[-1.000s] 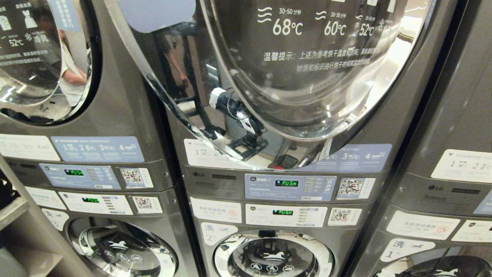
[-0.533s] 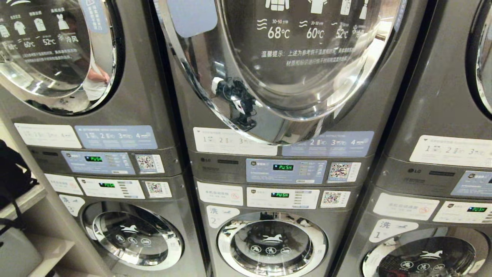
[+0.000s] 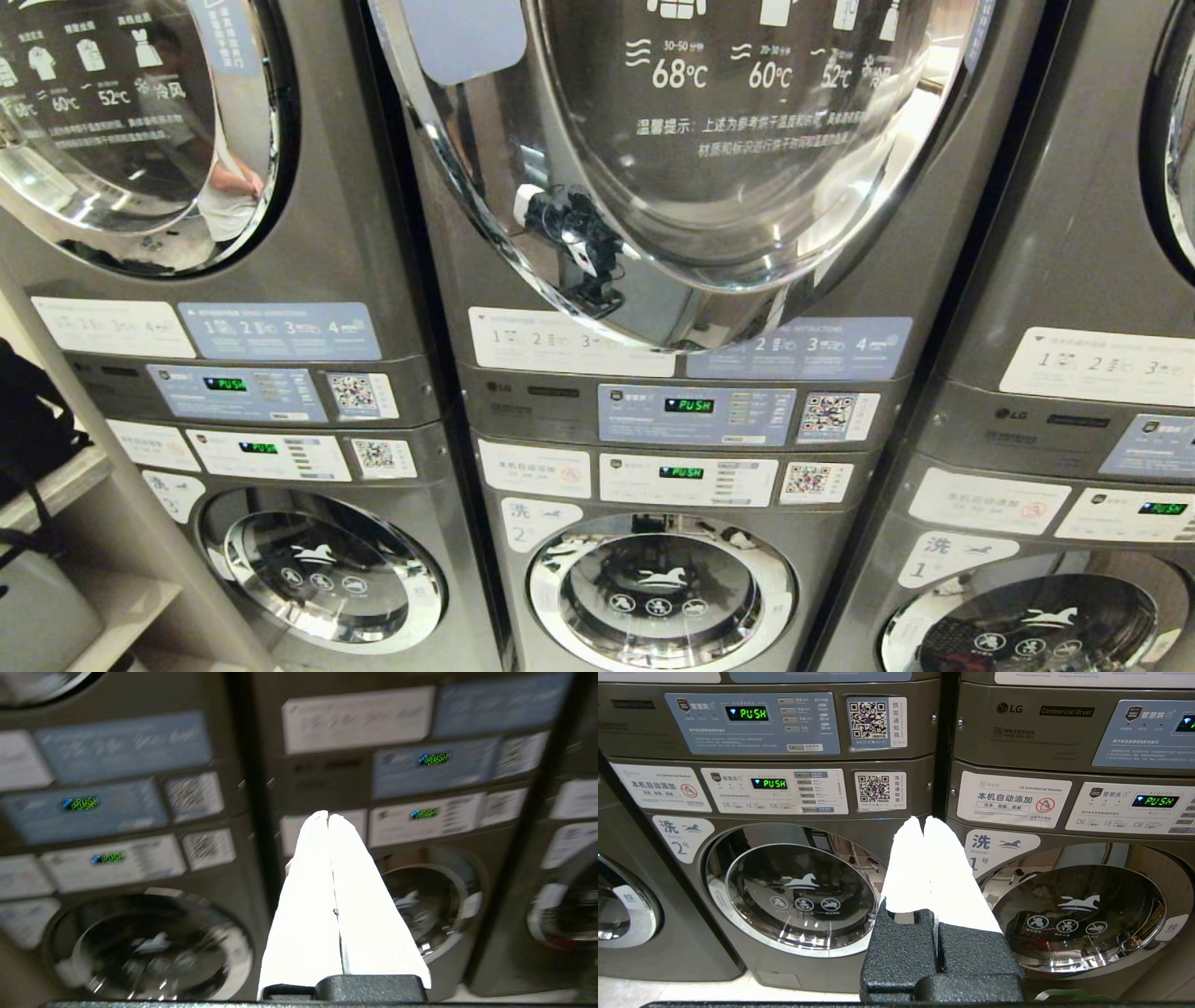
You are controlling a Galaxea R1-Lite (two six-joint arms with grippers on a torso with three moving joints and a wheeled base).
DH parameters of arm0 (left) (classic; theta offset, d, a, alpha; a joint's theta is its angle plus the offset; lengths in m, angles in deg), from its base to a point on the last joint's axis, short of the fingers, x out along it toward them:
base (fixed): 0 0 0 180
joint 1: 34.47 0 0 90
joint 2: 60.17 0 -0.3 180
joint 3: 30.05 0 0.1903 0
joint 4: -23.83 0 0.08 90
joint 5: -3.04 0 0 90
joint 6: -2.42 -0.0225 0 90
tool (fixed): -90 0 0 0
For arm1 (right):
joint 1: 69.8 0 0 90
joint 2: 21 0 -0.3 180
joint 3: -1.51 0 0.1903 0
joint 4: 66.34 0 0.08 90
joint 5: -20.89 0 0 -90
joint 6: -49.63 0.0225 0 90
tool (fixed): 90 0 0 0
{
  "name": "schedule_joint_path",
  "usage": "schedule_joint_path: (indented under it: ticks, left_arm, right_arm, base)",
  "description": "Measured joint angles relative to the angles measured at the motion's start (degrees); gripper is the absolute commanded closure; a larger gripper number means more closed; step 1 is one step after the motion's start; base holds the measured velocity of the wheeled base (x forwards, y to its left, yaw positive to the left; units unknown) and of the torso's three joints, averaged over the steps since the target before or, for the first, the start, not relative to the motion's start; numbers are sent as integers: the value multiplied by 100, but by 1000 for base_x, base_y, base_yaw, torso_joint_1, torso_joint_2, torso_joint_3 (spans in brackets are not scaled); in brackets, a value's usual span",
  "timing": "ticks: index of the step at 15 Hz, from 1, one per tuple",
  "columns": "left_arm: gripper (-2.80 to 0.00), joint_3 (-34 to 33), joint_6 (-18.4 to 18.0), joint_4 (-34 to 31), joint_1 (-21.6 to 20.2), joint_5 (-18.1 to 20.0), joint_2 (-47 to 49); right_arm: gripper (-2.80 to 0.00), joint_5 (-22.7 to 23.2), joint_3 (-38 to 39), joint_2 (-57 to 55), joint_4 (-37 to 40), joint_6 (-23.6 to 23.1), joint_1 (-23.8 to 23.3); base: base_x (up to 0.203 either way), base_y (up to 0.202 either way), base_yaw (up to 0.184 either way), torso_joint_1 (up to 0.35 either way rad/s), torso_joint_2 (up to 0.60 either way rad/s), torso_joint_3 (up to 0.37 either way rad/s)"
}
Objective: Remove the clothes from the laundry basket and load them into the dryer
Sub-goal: Open the dryer
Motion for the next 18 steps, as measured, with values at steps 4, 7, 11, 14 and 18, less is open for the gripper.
schedule_joint_path:
  ticks: [4,7,11,14,18]
  left_arm:
    - [0,1898,470,686,40,976,2526]
    - [0,3809,716,1497,186,1377,4971]
    - [0,6471,888,2212,415,1666,7654]
    - [0,7717,948,2363,705,1864,8866]
    - [0,7915,966,2331,1402,2004,9197]
  right_arm:
    - [0,-15,0,0,-2,21,0]
    - [0,-15,0,0,-4,29,0]
    - [0,-23,0,0,-3,35,0]
    - [0,-24,0,0,-4,56,0]
    - [0,-19,0,0,-9,134,0]
  base:
    - [0,0,0,0,0,0]
    - [0,0,0,0,0,0]
    - [0,0,0,0,0,0]
    - [0,0,0,0,0,0]
    - [0,0,0,0,0,0]
